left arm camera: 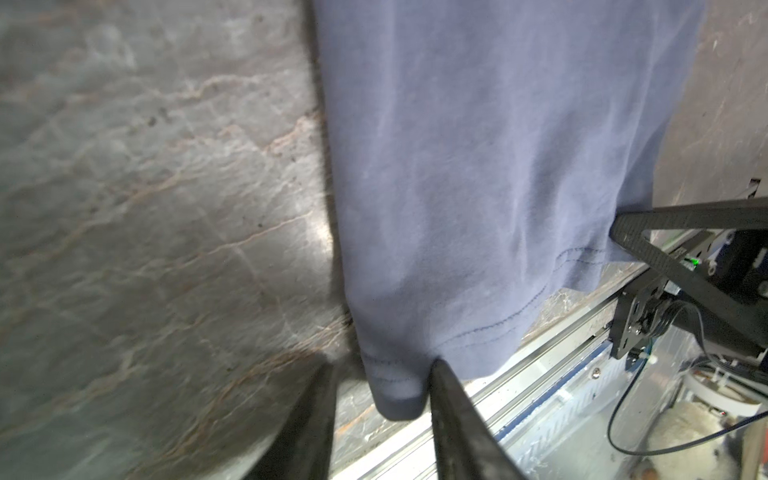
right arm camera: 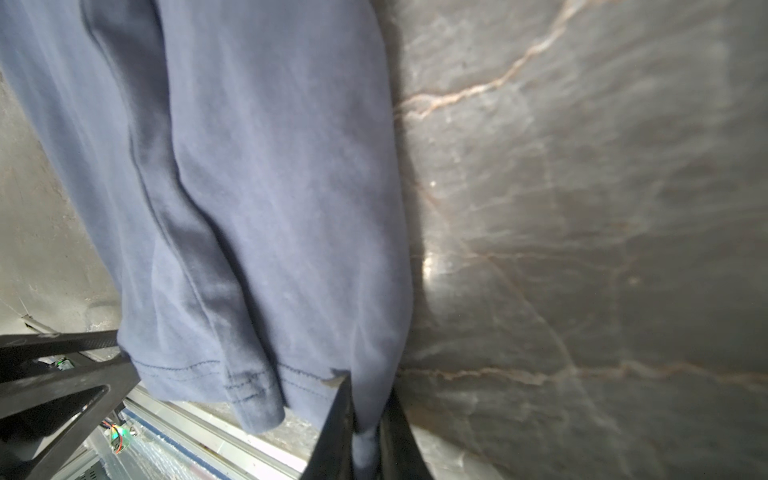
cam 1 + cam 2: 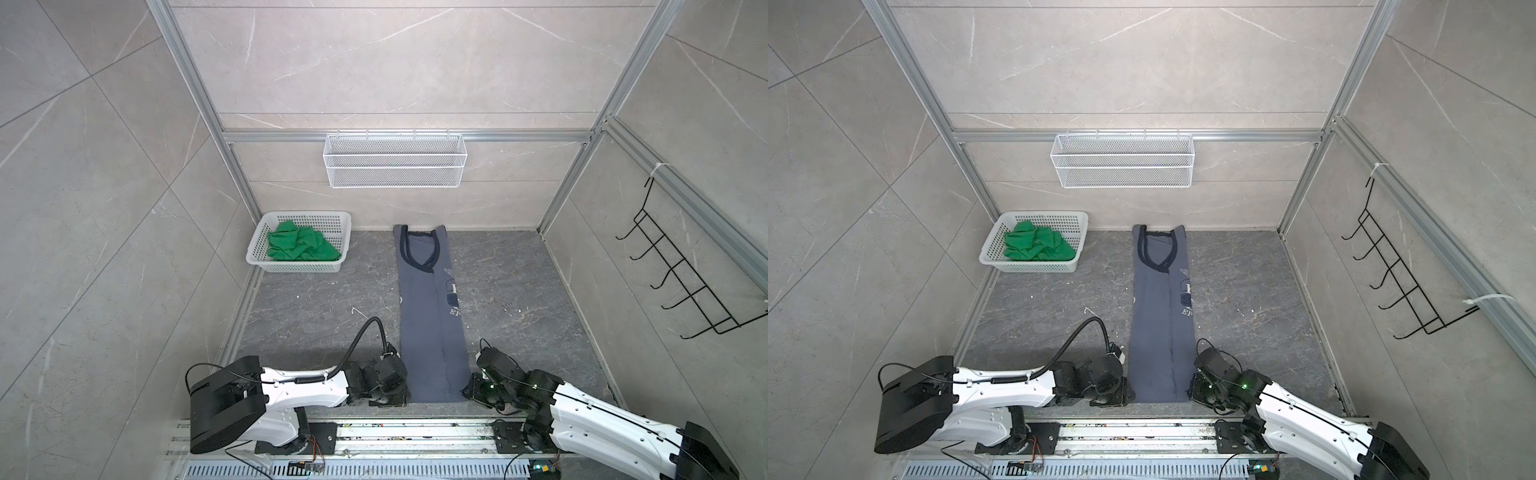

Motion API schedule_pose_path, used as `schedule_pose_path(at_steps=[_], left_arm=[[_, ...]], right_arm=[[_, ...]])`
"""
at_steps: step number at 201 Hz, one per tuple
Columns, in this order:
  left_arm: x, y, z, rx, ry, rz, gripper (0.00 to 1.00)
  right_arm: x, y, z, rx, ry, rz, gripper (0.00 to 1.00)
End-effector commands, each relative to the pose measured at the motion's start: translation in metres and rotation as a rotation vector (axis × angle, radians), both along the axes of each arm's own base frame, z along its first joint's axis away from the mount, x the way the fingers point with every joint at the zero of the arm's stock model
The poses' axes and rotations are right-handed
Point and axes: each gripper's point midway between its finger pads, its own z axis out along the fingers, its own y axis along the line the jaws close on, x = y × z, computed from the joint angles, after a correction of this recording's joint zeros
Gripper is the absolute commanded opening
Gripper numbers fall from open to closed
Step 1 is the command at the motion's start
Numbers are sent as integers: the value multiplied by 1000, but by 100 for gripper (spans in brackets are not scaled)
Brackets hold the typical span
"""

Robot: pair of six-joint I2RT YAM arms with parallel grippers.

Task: Fold and stack the tank tops
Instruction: 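Grasp the near hem corners with both grippers at the strip's near end, then lift the near end with both grippers and fold it away from the robot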

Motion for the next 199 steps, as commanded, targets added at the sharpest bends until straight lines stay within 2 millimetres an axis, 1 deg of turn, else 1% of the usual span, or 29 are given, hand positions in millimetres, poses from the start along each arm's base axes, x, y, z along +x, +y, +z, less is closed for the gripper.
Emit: schedule_pose_path(at_steps=[1, 28, 57, 67, 83, 110, 119, 131, 140, 148, 153, 171, 180, 199], left_arm=[[-2, -12, 8, -28, 9, -19, 31], [1, -20, 15, -45, 0, -34, 24], [1, -20, 20, -44, -8, -38, 17], [1, -20, 21, -45, -8, -38, 12], [-2, -15, 24, -30, -5, -32, 6], [-12, -3, 35, -3, -17, -25, 3], [-13, 1, 40, 9, -28, -23, 3], [-10, 7, 49, 20, -50, -9, 3], [-4, 11, 57, 27, -75, 12, 3], [5, 15, 64, 40, -102, 30, 3], [12, 16, 68, 46, -116, 39, 2], [38, 13, 83, 36, -162, 56, 0], [52, 9, 90, 28, -182, 65, 0], [87, 2, 101, 20, -219, 93, 0]], right_arm=[[-7, -9, -6, -47, 32, -7, 11], [-8, -8, 0, -59, 22, 2, 11], [-8, -3, 5, -58, 11, 9, 9], [-9, -2, 6, -60, 10, 7, 9], [-13, 0, 7, -66, 13, 4, 7], [-23, 2, 9, -79, 20, 13, 6], [-22, 4, 15, -83, 12, 17, 6], [-18, 5, 27, -93, -11, 21, 7], [-15, 4, 36, -106, -16, 5, 8], [-10, 1, 42, -122, -17, -17, 8], [-6, 3, 47, -116, -21, -20, 8], [9, 10, 59, -89, -24, -23, 8], [21, 10, 64, -85, -40, -35, 7], [52, 17, 78, -60, -90, -36, 7]])
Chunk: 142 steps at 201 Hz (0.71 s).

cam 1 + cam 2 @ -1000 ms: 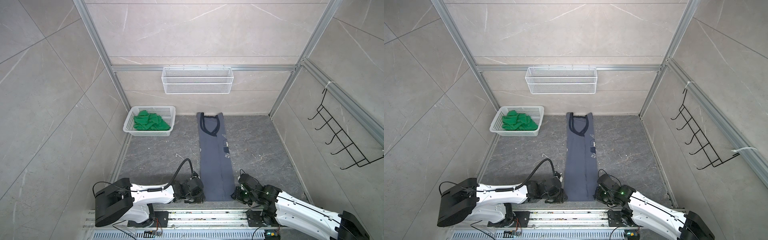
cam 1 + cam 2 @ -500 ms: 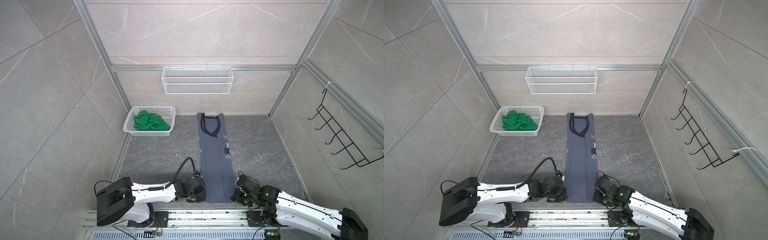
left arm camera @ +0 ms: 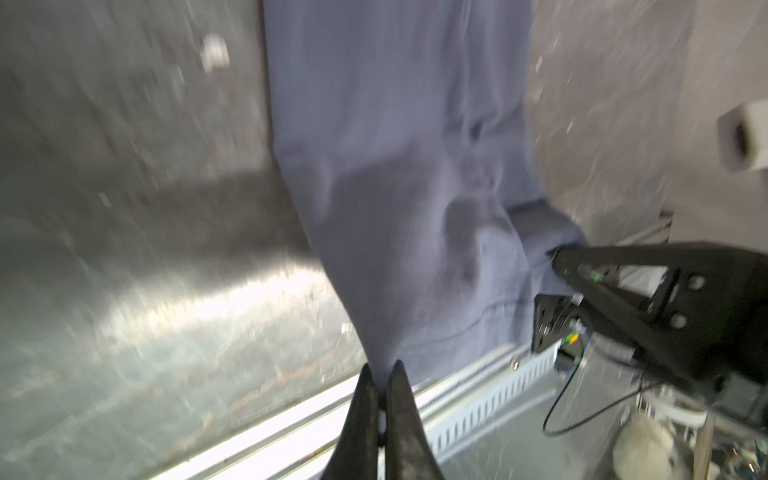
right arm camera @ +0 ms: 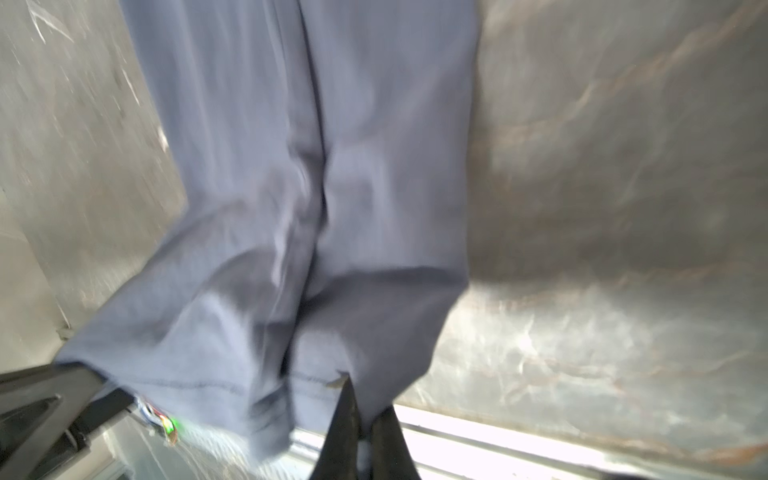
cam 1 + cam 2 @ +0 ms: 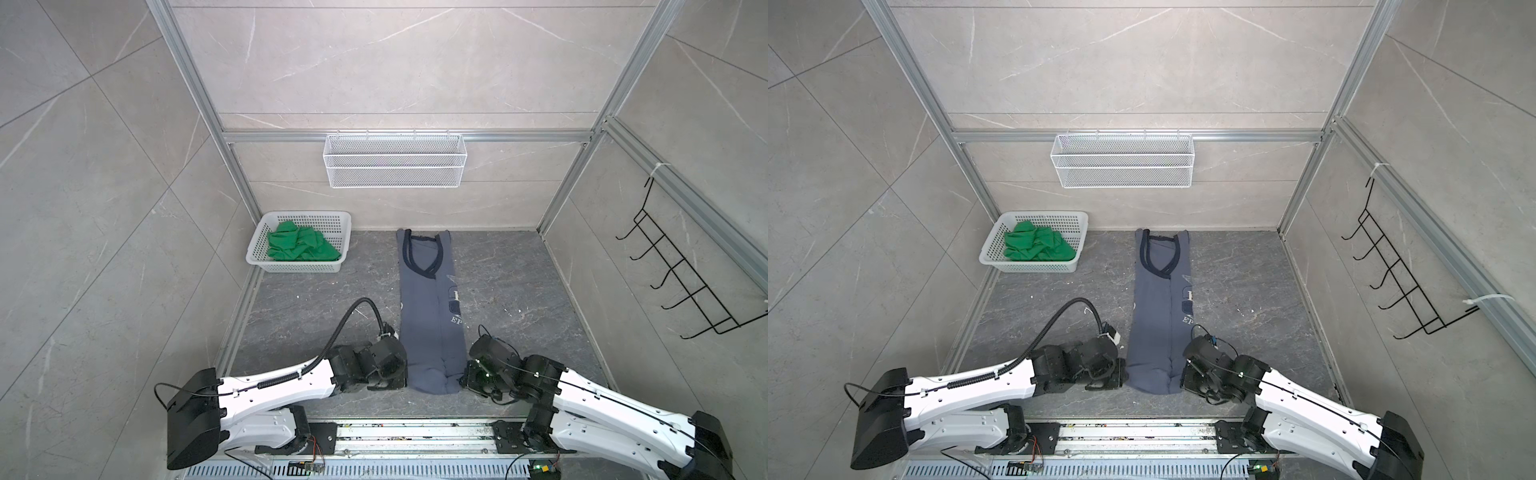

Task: Fold and stack the tank tops
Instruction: 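Lift the near end with both grippers and fold it away from the robot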

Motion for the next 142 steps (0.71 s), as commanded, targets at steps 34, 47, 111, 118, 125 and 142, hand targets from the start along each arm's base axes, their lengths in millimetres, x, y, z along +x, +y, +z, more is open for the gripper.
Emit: schedule_pose_path(at_steps=[34, 47, 111, 118, 125, 142], left_arm=[[103, -14, 26, 33, -147, 24, 0], [125, -18, 28, 37, -152, 29, 0], [222, -23, 32, 42, -207, 85, 0], [230, -25, 32, 36, -210, 83, 0], [239, -26, 31, 36, -215, 88, 0], [255, -33, 29, 16, -221, 76, 0]], right_arm=[[95, 9, 40, -25, -149, 33, 5], [122, 11, 48, -11, -176, 30, 4], [225, 8, 56, 16, -215, 0, 1], [234, 7, 55, 21, -215, -6, 1], [242, 6, 54, 27, -215, -12, 1], [257, 6, 51, 26, -223, -16, 1]])
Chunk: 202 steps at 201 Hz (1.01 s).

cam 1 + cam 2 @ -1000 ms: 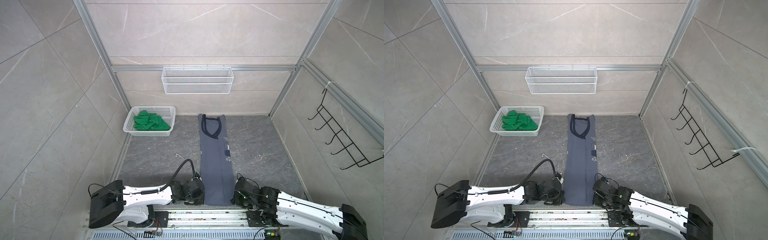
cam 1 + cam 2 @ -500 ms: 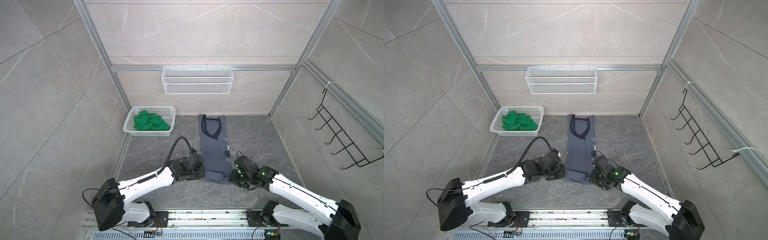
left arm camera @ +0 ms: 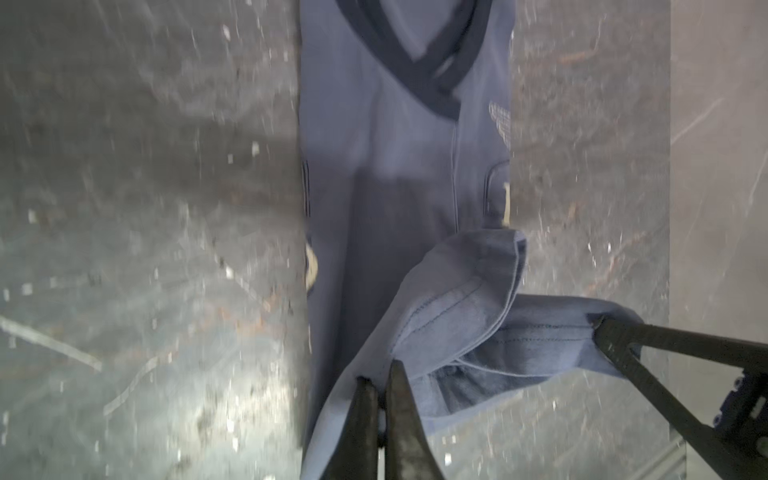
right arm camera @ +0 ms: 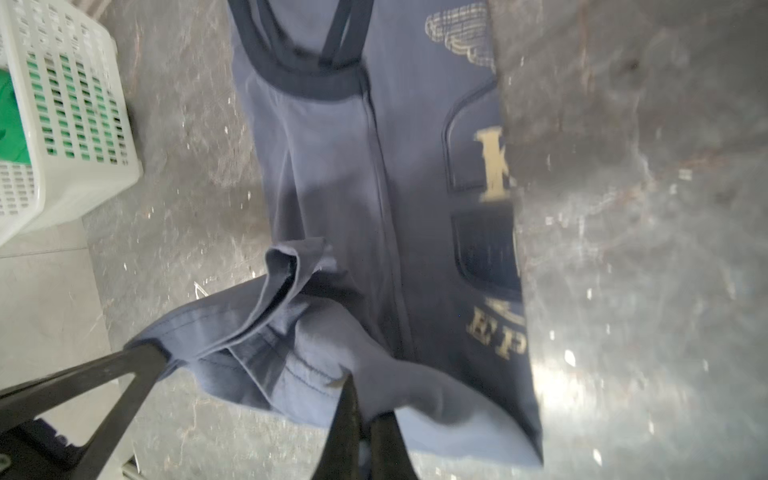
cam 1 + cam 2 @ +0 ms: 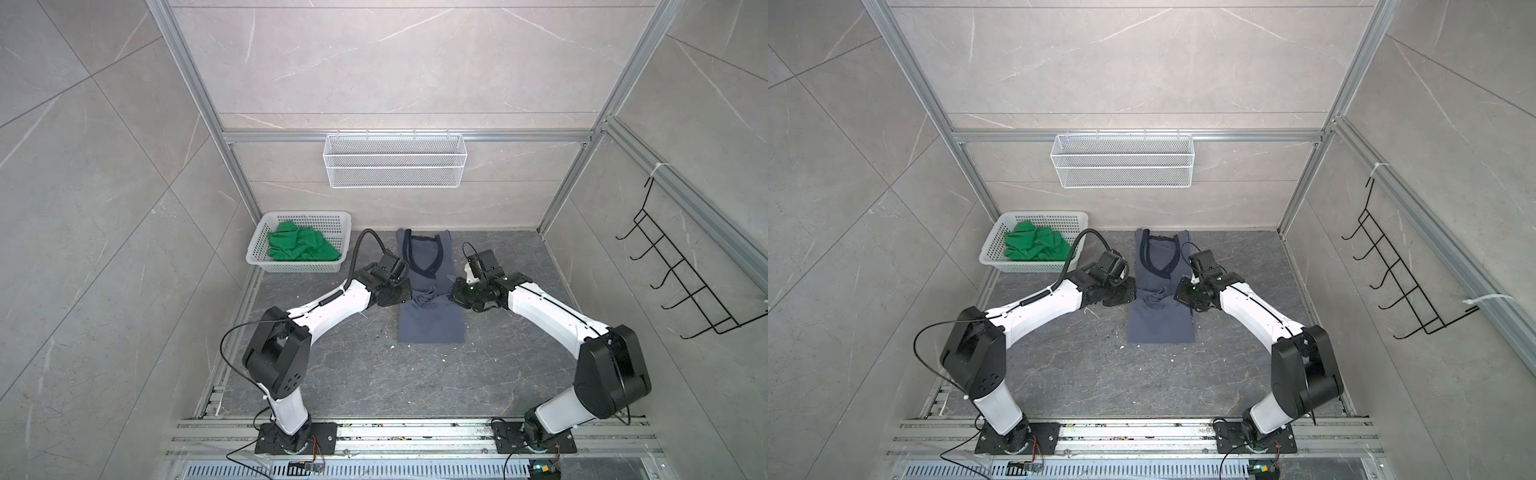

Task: Fold and stack the tank tops
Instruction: 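Lift the near end with both grippers and fold it away from the robot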

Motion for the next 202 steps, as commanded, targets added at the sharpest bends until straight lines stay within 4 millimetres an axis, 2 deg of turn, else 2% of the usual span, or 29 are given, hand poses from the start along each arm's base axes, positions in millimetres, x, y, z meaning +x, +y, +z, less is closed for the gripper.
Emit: schedule_pose_path(at_steps=[1, 31, 81, 132, 178, 202], left_arm=[[26, -13, 9, -31, -53, -54, 0], [49, -20, -4, -48, -41, -56, 0], [72, -33, -16, -63, -57, -84, 0], [94, -21, -36, -39, -38, -13, 1], [106, -21, -45, -51, -37, -2, 2], [112, -21, -42, -64, -46, -8, 2]], right_arm=[[25, 5, 6, 14, -47, 33, 1], [48, -2, 0, -10, -52, 11, 2], [68, -12, -14, -28, -47, -20, 2], [88, -12, -31, -33, -42, -20, 4], [100, -17, -35, -51, -49, -34, 4], [104, -18, -31, -53, -54, -35, 4]])
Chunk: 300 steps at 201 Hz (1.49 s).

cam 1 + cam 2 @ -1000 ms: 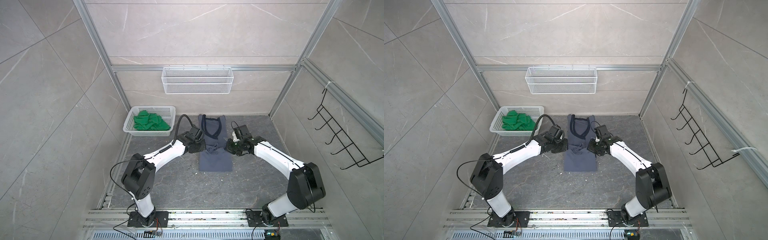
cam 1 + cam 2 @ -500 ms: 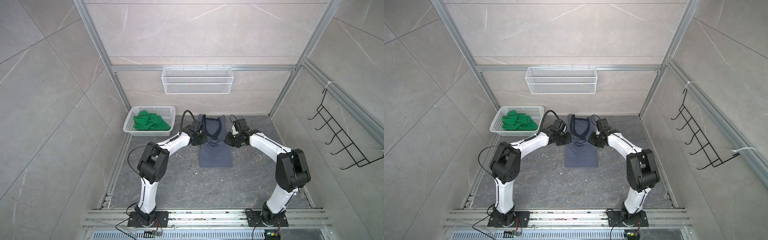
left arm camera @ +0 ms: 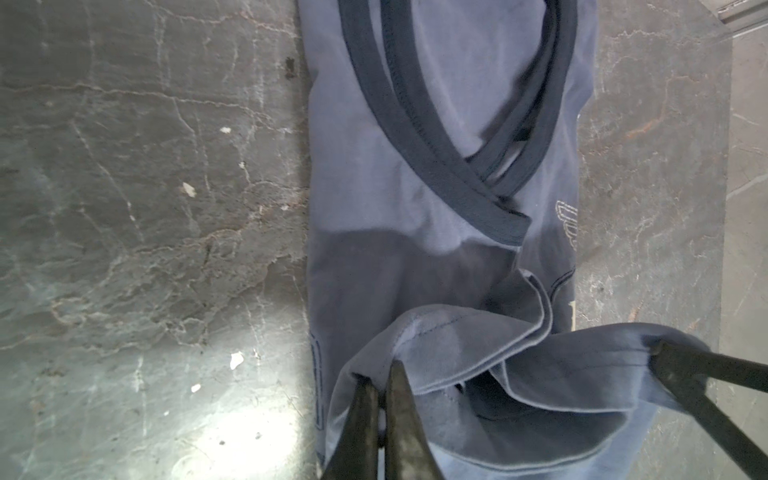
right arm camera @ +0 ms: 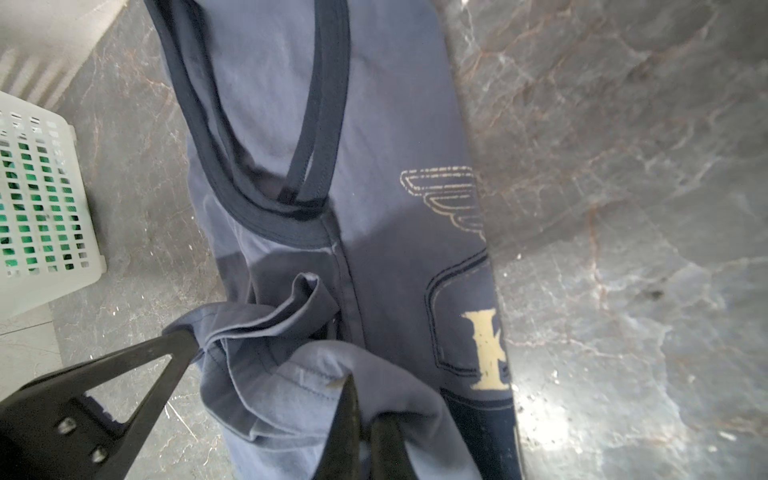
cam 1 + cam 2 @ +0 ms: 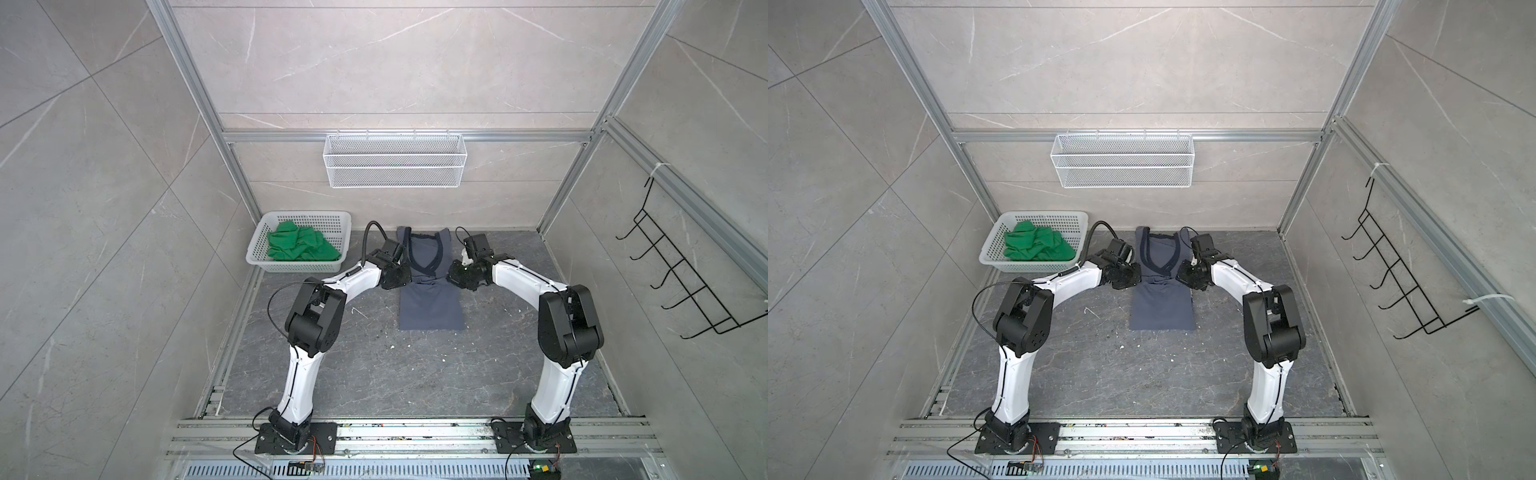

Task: Fold and stack the tank tops
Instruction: 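Lift the near end with both grippers and fold it away from the robot, then release the fold and grasp the new near edge with both grippers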

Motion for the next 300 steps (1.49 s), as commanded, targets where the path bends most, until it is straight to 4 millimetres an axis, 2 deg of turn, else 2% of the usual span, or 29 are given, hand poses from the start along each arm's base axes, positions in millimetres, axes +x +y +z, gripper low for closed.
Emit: schedule_pose_path(at_steps=[1, 31, 62, 82, 112, 122, 142, 154, 165, 181, 203, 220, 234, 254, 273, 300], left_arm=[[20, -9, 23, -50, -72, -10, 2], [26, -12, 37, -76, -110, -21, 2], [36, -16, 43, -83, -128, -29, 2], [41, -17, 39, -80, -123, -30, 3], [52, -15, 23, -67, -96, -14, 5], [55, -13, 17, -61, -85, -8, 9], [61, -9, 16, -46, -71, 6, 28], [63, -3, 18, -32, -67, 23, 39], [64, 4, 23, -13, -71, 41, 51], [63, 15, 46, 26, -106, 56, 63], [47, 31, 72, 66, -119, 76, 69], [26, 37, 76, 56, -103, 83, 71], [8, 45, 68, 55, -80, 88, 73], [-15, 41, 61, 8, -49, 43, 76], [-41, 29, 43, -45, 14, -7, 77], [-75, 7, 19, -95, 81, -62, 77]], right_arm=[[14, -4, 7, -22, -41, -1, 4], [20, -7, 17, -23, -65, -11, 5], [30, -6, 21, -20, -76, -13, 5], [36, -6, 21, -24, -82, -16, 5], [47, -9, 9, -36, -66, -23, 7], [52, -9, 6, -40, -59, -18, 14], [59, -12, 2, -63, -58, -25, 43], [62, -16, 4, -79, -59, -28, 55], [63, -18, 11, -94, -70, -21, 62], [61, -19, 27, -106, -101, 0, 68], [45, -24, 43, -119, -120, 19, 70], [24, -29, 44, -124, -107, 20, 70], [4, -31, 38, -111, -96, 22, 70], [-24, -29, 27, -66, -78, 27, 70], [-49, -26, 13, -12, -51, 34, 70], [-73, -22, -4, 45, -17, 39, 70]])
